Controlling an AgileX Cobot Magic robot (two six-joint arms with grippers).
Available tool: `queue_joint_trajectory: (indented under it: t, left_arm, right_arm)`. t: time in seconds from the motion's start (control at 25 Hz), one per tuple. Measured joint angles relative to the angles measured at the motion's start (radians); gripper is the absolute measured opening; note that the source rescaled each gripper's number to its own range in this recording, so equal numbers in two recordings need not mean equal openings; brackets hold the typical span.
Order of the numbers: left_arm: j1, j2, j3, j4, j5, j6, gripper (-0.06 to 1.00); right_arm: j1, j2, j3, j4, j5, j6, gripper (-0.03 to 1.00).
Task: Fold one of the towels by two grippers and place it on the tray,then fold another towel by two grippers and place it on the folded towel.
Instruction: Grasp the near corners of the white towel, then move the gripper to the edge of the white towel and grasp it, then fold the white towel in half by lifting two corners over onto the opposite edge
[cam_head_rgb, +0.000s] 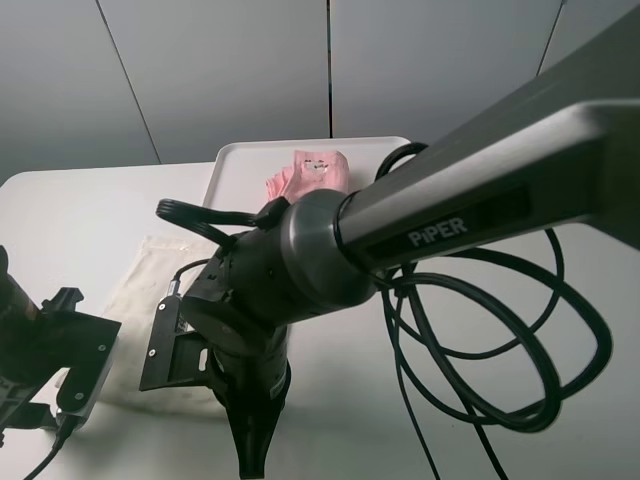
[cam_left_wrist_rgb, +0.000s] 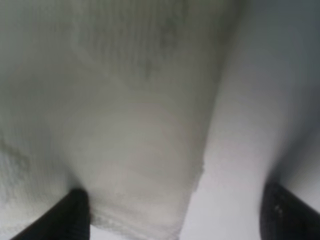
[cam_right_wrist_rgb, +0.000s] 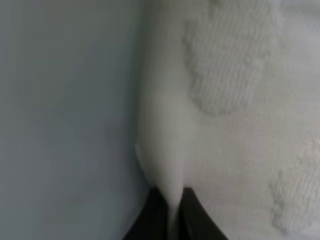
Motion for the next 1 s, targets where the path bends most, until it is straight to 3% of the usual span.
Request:
queue_joint_trajectory:
  t: [0.12, 0.32, 0.4, 0.84, 1.0]
  left_arm:
    - [0.0, 0.004, -0.002, 0.005, -0.011, 0.002, 0.65]
    - [0.0, 0.004, -0.004, 0.007, -0.036, 0.006, 0.16]
    - [0.0, 0.006, -0.006, 0.009, -0.04, 0.006, 0.03]
    - [0.0, -0.089, 0.011, -0.037, 0.032, -0.001, 0.01]
    - [0.0, -0.16, 0.011, -0.113, 0.059, -0.012, 0.01]
  right_arm:
    - [0.0, 0.0, 0.0, 0.0, 0.0, 0.0, 0.0]
    - [0.0, 0.0, 0.0, 0.002, 0.0, 0.0, 0.0]
    - [0.0, 0.0, 0.0, 0.002, 0.0, 0.012, 0.0]
    - [0.0, -0.063, 0.0, 0.003, -0.022, 0.104, 0.0]
    - [0.0, -0.137, 0.0, 0.003, 0.034, 0.104, 0.0]
